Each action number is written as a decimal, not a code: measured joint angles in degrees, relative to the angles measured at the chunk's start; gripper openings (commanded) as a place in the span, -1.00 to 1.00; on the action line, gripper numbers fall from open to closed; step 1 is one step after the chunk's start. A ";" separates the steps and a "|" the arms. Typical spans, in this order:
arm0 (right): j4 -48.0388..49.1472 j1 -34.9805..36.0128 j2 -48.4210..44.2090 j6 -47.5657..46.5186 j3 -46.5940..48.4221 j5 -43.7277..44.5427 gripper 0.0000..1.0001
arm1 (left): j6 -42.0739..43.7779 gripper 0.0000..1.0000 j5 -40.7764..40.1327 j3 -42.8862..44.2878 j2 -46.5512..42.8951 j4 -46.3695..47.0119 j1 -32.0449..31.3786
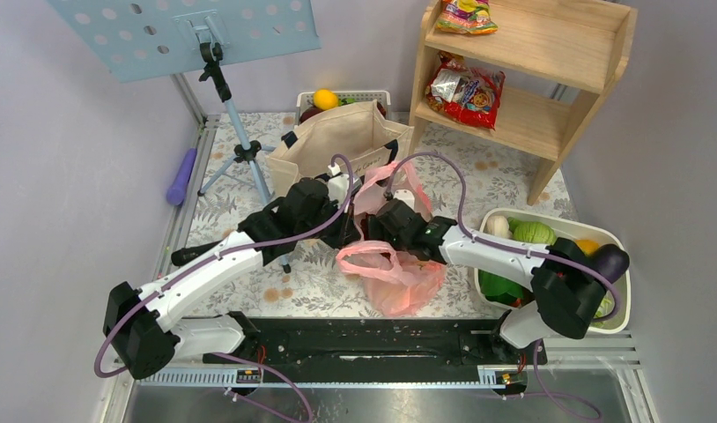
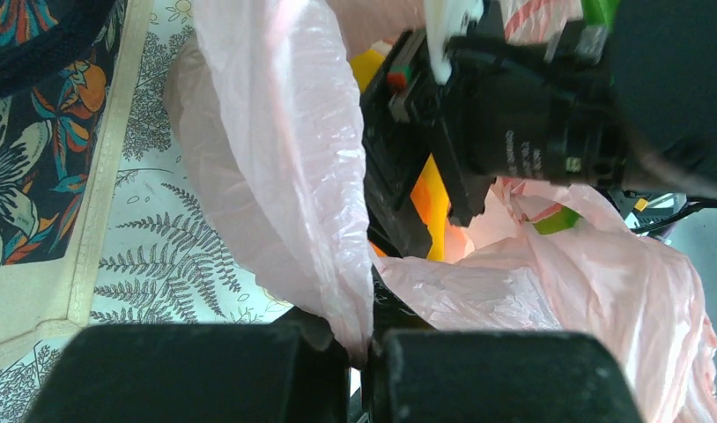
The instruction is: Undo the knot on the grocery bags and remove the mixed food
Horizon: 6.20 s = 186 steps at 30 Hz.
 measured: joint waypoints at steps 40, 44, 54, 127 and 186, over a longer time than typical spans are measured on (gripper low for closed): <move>0.42 4.07 -29.81 1.57 -5.29 11.17 -0.79 | 0.37 -1.00 -0.52 0.00 0.17 -0.15 0.00; -0.72 1.11 -29.90 -0.96 -0.98 11.61 -0.79 | 0.74 -1.00 -0.63 0.00 0.17 -0.15 0.00; -9.49 -6.71 -30.82 -5.44 7.37 9.01 -0.76 | 1.07 -1.00 -6.40 -0.76 -1.60 -0.57 0.00; -12.96 -15.26 -28.00 -7.52 17.35 -5.07 -0.63 | 1.66 -1.00 -11.50 6.67 -7.98 -5.86 9.25; -7.82 -13.07 22.97 -15.47 67.34 -5.27 -0.56 | 2.80 -1.00 -34.49 -4.22 -21.27 -9.31 21.40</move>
